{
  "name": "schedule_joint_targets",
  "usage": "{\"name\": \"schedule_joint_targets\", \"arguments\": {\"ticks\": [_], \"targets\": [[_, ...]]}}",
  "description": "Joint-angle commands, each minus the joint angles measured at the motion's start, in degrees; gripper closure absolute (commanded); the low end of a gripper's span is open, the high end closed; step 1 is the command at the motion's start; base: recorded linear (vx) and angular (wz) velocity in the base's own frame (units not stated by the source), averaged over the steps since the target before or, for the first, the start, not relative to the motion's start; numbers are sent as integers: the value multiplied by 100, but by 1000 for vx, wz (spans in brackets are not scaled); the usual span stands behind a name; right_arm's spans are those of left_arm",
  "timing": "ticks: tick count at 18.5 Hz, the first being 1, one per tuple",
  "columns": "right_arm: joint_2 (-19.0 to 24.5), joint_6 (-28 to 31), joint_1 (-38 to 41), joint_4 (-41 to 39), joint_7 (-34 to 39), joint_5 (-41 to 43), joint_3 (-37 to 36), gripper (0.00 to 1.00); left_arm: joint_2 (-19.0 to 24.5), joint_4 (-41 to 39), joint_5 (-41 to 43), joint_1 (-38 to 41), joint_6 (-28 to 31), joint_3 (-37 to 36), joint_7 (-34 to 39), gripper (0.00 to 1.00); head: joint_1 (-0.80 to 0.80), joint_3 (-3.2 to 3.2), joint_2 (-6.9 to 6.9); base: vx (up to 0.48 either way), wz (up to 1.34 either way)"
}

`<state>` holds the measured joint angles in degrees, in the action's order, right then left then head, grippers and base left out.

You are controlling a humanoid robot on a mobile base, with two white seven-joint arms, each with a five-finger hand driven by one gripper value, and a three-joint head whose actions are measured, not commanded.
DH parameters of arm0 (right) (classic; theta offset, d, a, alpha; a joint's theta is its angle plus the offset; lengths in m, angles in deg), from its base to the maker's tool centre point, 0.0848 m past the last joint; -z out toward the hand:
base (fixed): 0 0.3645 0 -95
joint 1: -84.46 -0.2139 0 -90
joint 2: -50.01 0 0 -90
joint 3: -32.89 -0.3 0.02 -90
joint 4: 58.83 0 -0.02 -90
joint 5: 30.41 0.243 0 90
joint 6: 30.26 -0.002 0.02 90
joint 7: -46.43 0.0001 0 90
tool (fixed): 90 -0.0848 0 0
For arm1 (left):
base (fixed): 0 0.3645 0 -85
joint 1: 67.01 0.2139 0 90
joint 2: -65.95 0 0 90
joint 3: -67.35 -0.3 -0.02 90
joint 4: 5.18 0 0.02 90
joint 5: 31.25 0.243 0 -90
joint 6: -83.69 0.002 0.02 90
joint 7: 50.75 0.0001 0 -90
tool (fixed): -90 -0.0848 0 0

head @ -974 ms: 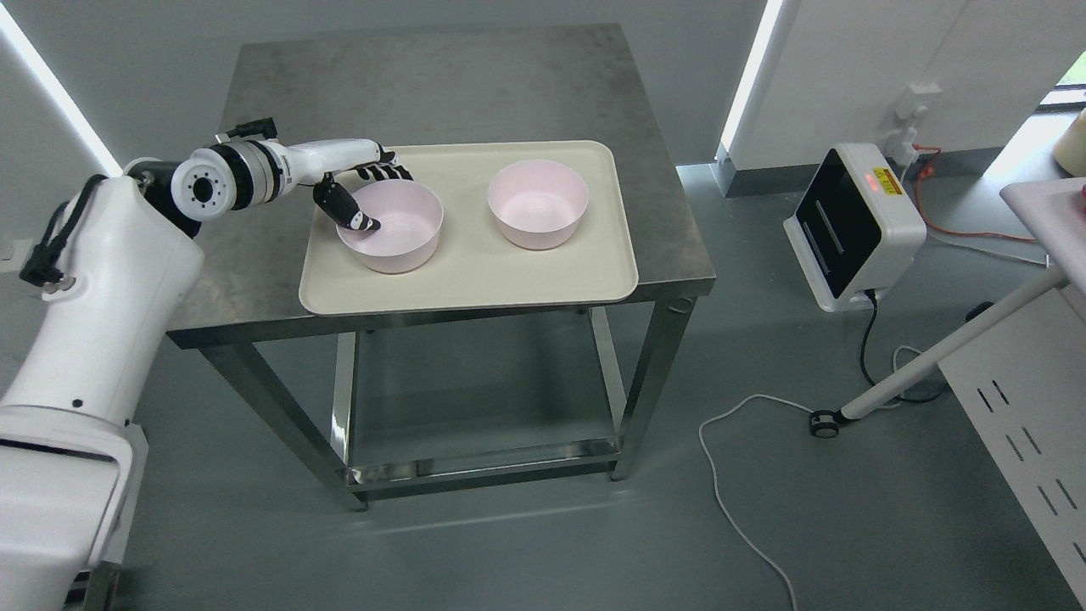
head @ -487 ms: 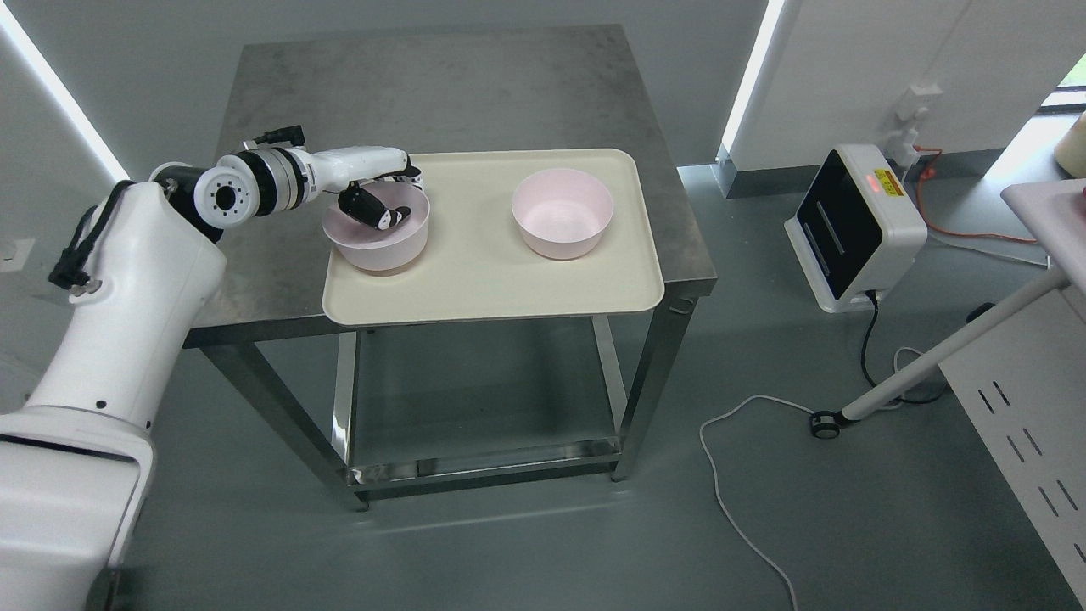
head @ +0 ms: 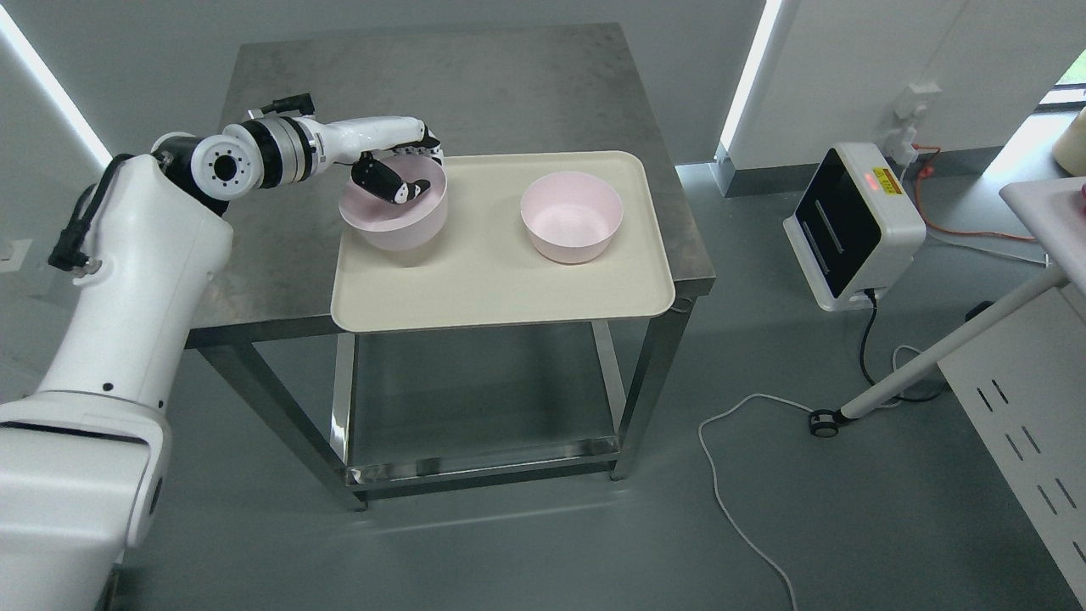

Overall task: Stack pink IKEA bowls on left shelf middle
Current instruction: 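Carry the held pink bowl over and lower it into the other pink bowl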

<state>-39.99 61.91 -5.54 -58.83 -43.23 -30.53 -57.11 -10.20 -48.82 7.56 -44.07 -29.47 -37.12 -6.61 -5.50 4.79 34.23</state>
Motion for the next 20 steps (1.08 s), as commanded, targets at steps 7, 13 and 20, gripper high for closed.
{"name": "schedule_joint_targets", "arguments": {"ticks": [7,13,20], "targets": [[-100,-15,167,-193,2,13,-70,0,-1284,-2096,398,88,83,-186,-330,99,0,0,0,0,0],[-100,-15,167,-193,2,13,-62,0,-1284,-1938,514,96,927,-2155,1439,98,0,0,0,0,-3],[-100,-24,167,-193,2,13,-62,0,-1284,-1148,584,70,910,-2737,1509,97,0,0,0,0,0]]}}
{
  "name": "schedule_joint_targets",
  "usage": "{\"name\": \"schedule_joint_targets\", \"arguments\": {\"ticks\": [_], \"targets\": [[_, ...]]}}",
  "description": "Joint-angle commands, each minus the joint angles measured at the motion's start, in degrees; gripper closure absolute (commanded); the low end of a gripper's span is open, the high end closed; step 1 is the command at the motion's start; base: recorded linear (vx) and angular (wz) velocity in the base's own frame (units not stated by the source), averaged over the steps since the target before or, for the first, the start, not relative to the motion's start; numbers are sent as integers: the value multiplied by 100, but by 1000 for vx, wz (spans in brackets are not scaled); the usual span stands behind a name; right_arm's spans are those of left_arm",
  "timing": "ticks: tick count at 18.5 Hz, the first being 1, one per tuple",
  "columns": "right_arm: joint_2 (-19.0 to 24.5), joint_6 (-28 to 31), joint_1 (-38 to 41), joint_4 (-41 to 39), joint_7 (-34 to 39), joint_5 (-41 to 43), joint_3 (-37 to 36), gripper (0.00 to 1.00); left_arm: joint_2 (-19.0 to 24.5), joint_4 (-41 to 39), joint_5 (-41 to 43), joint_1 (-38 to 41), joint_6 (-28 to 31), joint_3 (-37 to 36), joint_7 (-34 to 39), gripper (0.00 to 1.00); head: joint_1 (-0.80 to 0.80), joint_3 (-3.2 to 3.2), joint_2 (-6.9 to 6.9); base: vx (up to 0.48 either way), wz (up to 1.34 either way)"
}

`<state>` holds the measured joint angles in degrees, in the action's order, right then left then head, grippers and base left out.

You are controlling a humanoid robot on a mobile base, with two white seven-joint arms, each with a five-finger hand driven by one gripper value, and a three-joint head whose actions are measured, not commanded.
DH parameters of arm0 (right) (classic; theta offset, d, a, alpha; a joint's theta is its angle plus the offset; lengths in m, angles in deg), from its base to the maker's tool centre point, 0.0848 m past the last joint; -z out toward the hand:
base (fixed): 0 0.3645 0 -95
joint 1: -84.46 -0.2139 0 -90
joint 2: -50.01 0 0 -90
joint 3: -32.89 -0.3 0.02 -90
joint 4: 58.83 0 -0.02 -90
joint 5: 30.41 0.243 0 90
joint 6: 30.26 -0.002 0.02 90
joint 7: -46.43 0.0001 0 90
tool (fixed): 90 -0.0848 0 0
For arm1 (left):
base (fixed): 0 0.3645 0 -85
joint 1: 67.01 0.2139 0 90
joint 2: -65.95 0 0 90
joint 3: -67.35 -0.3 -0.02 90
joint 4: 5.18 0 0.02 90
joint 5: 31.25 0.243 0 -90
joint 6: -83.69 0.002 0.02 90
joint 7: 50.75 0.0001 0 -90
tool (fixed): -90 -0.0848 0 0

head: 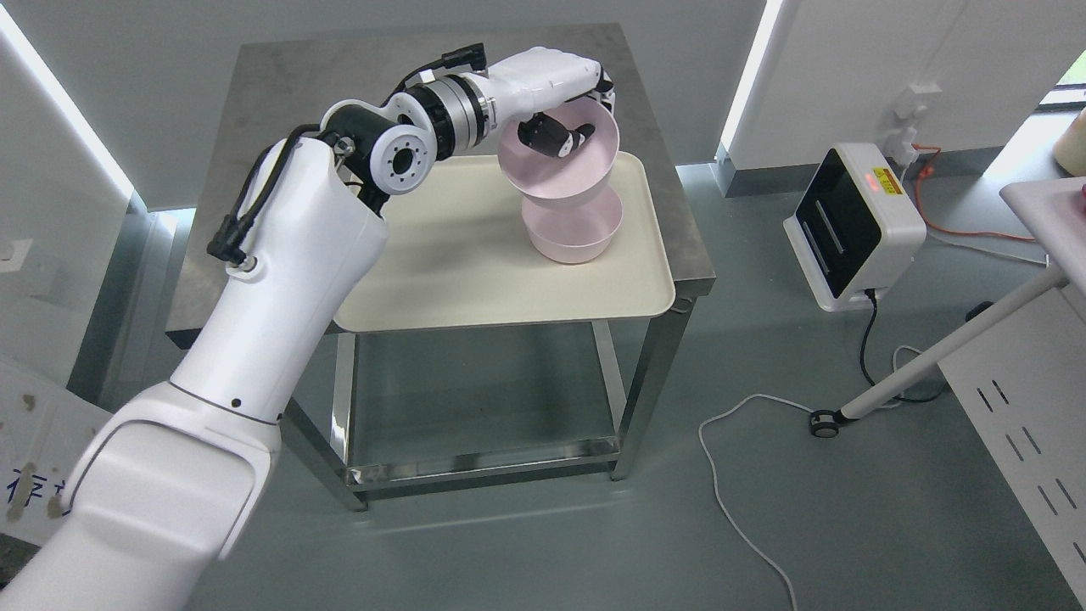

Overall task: Stack pink IKEA bowls on left shelf middle
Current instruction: 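Carry the held pink bowl over and lower it into the other pink bowl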

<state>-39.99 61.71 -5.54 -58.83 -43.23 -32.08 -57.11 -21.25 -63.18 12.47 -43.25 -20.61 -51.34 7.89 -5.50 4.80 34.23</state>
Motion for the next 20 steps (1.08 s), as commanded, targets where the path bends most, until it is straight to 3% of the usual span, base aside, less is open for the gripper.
{"name": "schedule_joint_targets", "arguments": {"ticks": [1,20], "targets": [[-100,-4,167,-193,2,167,-70,0,-180,403,119,-29,24,-1323,120,97,0,0,0,0,0],[-100,5,167,-193,2,167,-62,0,-180,1827,243,-855,33,-682,481,93,0,0,0,0,0]]}}
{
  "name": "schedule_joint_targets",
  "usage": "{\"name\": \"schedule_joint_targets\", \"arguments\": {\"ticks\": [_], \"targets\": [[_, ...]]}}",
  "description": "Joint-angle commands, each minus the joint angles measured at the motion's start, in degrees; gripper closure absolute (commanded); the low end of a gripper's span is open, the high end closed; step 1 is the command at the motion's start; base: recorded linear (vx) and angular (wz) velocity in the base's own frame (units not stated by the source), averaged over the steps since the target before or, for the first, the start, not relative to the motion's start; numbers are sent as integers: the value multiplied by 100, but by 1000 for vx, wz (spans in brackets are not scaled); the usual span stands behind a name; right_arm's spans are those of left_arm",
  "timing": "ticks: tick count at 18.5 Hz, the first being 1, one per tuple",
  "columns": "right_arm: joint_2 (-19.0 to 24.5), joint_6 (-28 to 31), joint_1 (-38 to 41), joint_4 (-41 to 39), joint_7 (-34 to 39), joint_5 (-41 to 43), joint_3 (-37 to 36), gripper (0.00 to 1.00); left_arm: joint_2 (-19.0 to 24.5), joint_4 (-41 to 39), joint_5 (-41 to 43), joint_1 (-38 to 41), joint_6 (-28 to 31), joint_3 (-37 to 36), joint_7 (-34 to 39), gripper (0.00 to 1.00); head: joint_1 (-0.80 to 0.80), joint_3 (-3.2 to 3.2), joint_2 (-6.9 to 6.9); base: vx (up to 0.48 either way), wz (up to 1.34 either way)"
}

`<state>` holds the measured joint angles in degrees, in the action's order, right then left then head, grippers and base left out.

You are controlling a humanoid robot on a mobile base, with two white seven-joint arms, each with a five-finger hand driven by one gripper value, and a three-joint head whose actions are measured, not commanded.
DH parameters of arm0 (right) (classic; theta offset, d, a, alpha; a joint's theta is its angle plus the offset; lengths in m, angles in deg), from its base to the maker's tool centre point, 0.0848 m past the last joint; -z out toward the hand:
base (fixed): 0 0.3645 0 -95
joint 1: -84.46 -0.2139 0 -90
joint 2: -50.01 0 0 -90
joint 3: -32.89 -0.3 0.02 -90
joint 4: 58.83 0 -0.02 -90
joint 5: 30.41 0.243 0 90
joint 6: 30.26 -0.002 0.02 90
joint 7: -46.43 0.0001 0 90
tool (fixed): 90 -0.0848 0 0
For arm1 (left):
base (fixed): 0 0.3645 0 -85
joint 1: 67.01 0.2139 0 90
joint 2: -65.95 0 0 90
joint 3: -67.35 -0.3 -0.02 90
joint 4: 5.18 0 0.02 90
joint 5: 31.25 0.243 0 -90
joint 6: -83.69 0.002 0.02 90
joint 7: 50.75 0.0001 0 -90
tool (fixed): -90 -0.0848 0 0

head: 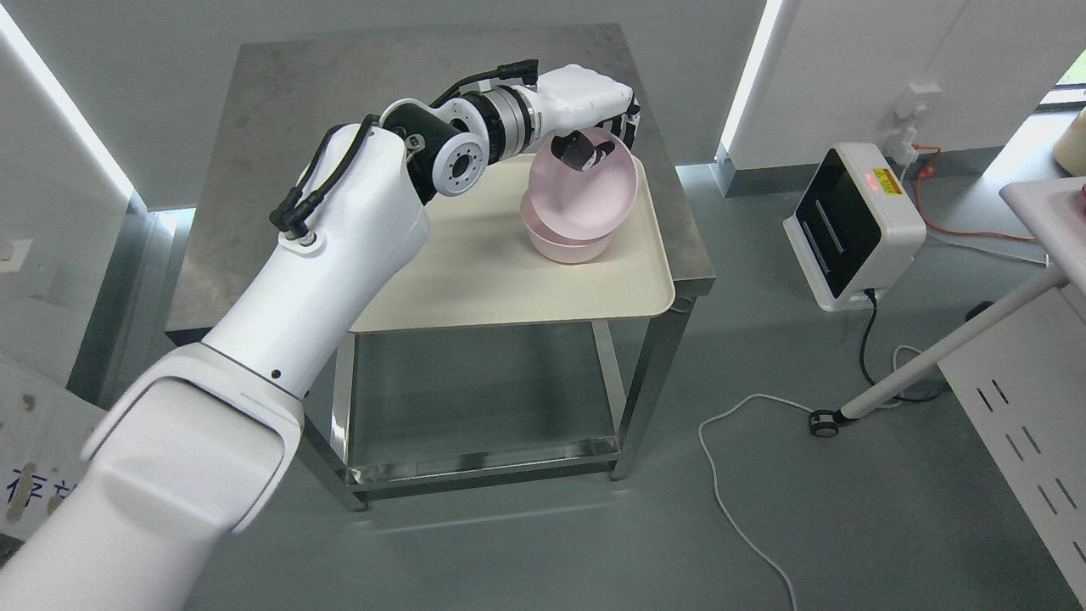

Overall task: Stack pink IKEA bowls on left shelf middle
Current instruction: 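Carry the held pink bowl over and lower it into the other pink bowl, then grasp the rim of the stacked pink bowls with the left hand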

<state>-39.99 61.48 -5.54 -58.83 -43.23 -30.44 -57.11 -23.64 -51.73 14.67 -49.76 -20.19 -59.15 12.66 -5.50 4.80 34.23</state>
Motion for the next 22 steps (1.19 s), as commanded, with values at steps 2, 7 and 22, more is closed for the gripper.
{"name": "schedule_joint_targets", "arguments": {"ticks": [2,7,22], "targets": [[-100,20,167,-193,2,3,-62,0,59,709,22,-248,-18,160,4,93,0,0,0,0,0],[-100,20,167,-193,2,3,-70,0,59,700,22,-257,-53,126,-75,92,0,0,0,0,0],[-100,28,167,-193,2,3,-70,0,398,-644,-66,-284,-1094,2916,-2163,12,0,0,0,0,0]]}}
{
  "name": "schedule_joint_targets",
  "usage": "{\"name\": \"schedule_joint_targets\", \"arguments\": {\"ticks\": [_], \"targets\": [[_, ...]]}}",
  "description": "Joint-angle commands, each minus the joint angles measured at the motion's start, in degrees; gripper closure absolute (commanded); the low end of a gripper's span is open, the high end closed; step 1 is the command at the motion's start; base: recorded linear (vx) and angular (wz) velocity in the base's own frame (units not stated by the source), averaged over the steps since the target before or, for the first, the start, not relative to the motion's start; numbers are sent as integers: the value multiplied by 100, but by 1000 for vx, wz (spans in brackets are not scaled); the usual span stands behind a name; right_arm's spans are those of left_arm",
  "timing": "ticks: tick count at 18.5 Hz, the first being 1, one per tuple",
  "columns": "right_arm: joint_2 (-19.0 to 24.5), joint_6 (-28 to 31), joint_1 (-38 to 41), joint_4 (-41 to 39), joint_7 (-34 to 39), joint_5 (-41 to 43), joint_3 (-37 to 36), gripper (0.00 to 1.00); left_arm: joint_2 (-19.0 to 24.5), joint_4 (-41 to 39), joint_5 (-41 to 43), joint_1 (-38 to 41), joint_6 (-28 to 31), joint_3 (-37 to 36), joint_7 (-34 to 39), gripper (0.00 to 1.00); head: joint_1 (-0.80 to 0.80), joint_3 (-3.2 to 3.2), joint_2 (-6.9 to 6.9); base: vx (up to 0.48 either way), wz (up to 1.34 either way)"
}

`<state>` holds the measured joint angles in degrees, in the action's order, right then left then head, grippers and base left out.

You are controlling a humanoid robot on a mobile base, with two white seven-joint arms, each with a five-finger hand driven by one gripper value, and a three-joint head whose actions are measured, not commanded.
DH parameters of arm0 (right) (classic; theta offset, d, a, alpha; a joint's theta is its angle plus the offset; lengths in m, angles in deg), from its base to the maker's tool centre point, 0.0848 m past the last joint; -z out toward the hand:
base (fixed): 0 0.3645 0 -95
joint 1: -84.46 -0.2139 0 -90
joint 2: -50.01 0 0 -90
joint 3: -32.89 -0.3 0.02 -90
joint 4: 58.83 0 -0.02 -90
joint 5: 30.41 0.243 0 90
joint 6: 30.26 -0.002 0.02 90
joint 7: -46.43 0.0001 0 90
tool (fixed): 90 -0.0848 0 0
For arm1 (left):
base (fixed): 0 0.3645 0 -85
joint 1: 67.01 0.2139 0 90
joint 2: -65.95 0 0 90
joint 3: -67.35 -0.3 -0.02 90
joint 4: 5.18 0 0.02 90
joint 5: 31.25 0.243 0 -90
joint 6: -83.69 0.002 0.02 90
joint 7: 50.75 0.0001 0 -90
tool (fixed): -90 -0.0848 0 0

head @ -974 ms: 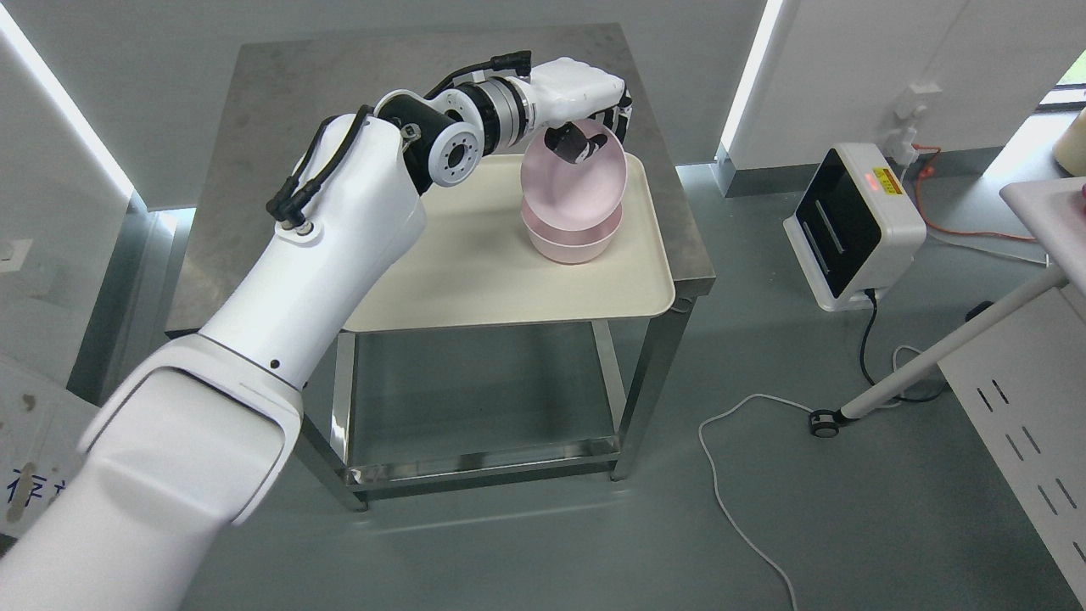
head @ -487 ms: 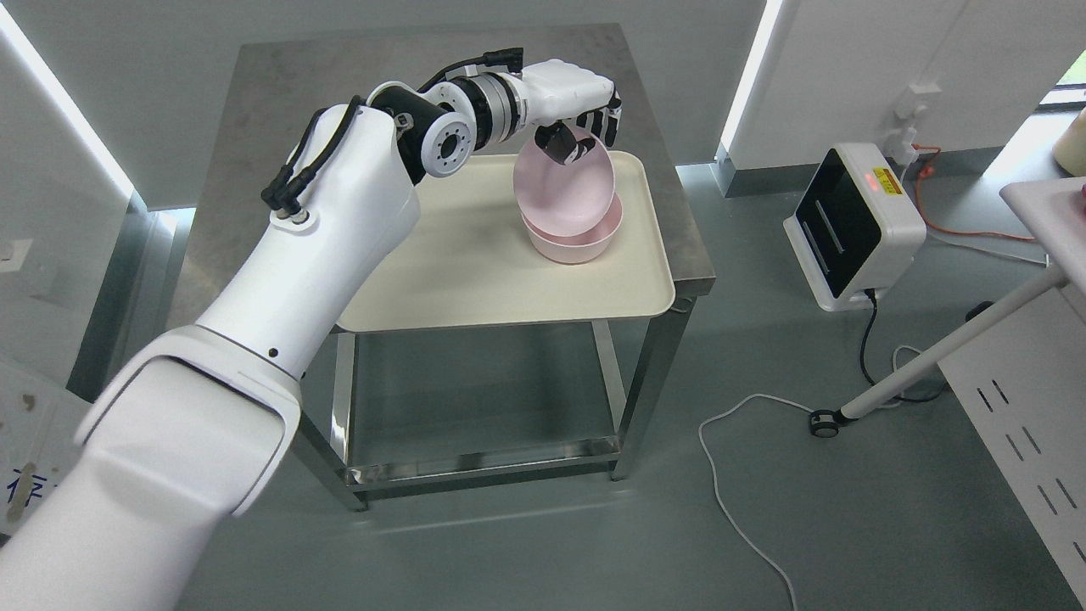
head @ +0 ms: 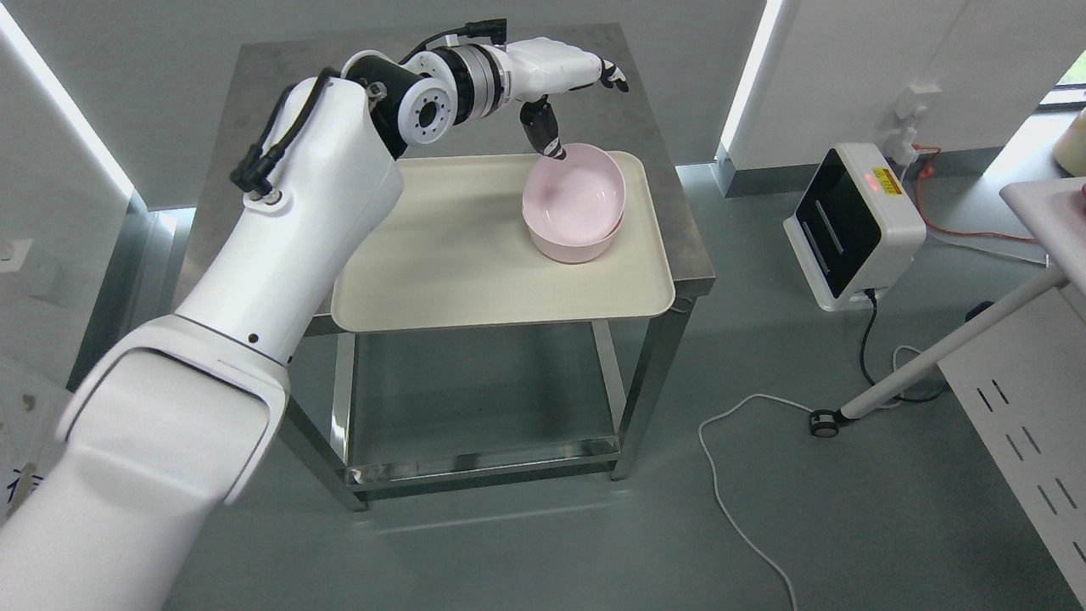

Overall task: Stack pink IKEA bowls on left shelf middle
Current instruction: 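Grasp the rim of the stacked pink bowls with the left hand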

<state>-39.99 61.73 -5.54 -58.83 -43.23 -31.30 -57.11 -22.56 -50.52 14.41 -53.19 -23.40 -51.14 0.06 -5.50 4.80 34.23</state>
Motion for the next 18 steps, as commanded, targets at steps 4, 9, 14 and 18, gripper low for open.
{"name": "schedule_joint_targets", "arguments": {"ticks": [4,9,14,18], "targets": [[-100,3,167,-193,2,90,-62,0,633,-835,-56,594,-2791,3084,-1477,9,0,0,0,0,0],[-100,-5,167,-193,2,90,-62,0,344,-1756,-65,1770,-2791,3200,-1460,10,0,0,0,0,0],[-100,3,167,-193,2,90,-62,0,-49,-2039,-65,2722,-2791,3192,-1416,12,0,0,1,0,0],[-100,-5,167,-193,2,90,-62,0,-49,-2075,-30,2749,-2791,3130,-1416,15,0,0,0,0,0]]}}
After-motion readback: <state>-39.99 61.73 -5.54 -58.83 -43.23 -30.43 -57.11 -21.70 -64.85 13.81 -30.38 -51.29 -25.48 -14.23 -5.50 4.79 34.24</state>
